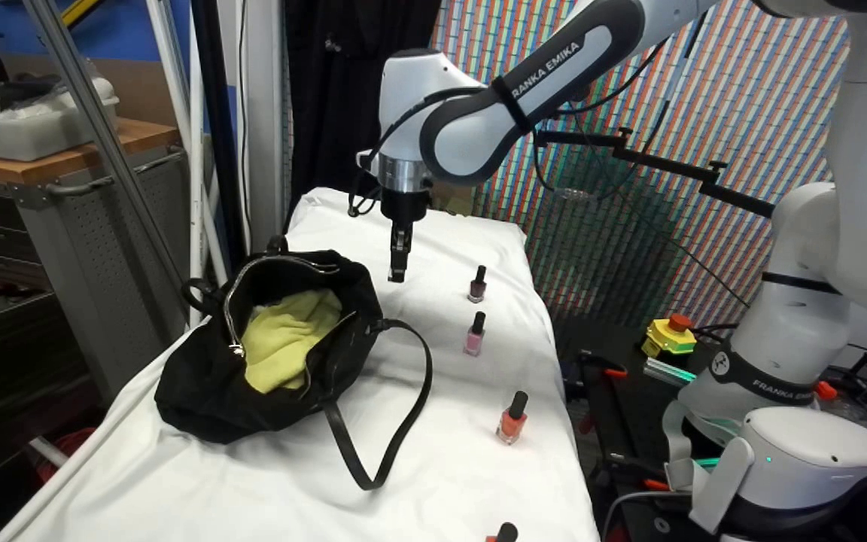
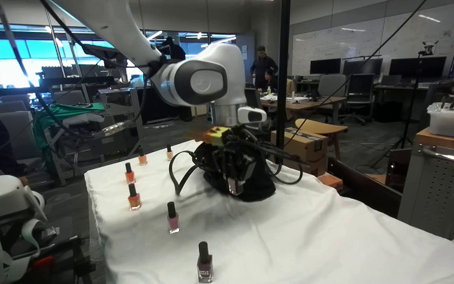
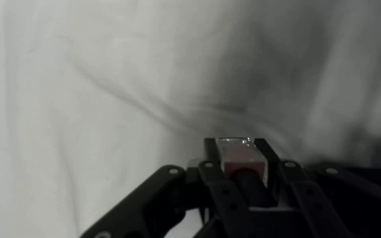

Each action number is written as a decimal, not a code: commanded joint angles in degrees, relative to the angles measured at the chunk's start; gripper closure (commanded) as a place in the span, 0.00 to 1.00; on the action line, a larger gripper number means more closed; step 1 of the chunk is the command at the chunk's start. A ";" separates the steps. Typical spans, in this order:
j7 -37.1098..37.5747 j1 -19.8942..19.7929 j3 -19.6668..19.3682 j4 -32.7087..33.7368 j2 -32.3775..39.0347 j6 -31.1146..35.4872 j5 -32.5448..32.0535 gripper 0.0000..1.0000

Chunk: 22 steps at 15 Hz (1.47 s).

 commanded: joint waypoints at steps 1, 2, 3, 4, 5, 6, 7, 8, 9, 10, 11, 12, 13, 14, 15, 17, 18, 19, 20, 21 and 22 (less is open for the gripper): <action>5.51 2.95 0.70 3.92 -4.41 -7.53 -3.28 0.79; 7.67 4.08 1.04 5.22 -4.55 -8.51 -4.39 0.79; 9.11 4.87 1.53 6.76 -4.80 -10.06 -4.82 0.79; 10.20 5.88 2.25 8.18 -4.36 -10.76 -5.37 0.79; 11.28 6.63 2.86 10.02 -3.85 -11.97 -5.65 0.79; 12.26 7.44 3.50 11.86 -2.80 -12.48 -5.88 0.79; 13.40 8.29 4.10 13.80 -1.36 -12.84 -6.02 0.79; 14.05 8.86 4.61 15.79 -0.33 -13.65 -5.64 0.79; 15.07 9.69 4.99 17.59 1.00 -13.92 -5.95 0.79; 15.96 10.43 5.22 19.33 2.25 -13.83 -6.31 0.79; 16.42 10.94 5.38 21.26 3.61 -13.89 -6.12 0.79; 17.05 11.58 5.35 23.60 5.33 -14.20 -6.30 0.79; 17.78 12.18 5.13 25.89 6.97 -14.91 -6.47 0.79; 17.82 12.50 5.05 28.40 8.86 -15.71 -6.15 0.79; 18.20 12.84 4.83 30.53 10.50 -15.96 -6.16 0.79; 19.27 13.51 4.29 34.89 13.93 -17.17 -6.36 0.79; 19.68 13.69 4.03 36.82 15.46 -17.55 -6.32 0.79; 19.82 13.85 3.81 39.02 17.18 -18.47 -6.21 0.79; 19.98 13.93 3.60 40.90 18.62 -19.18 -6.01 0.79; 20.47 14.06 3.25 42.68 20.01 -19.71 -6.00 0.52; 20.29 14.03 3.09 44.15 21.11 -20.51 -5.92 0.34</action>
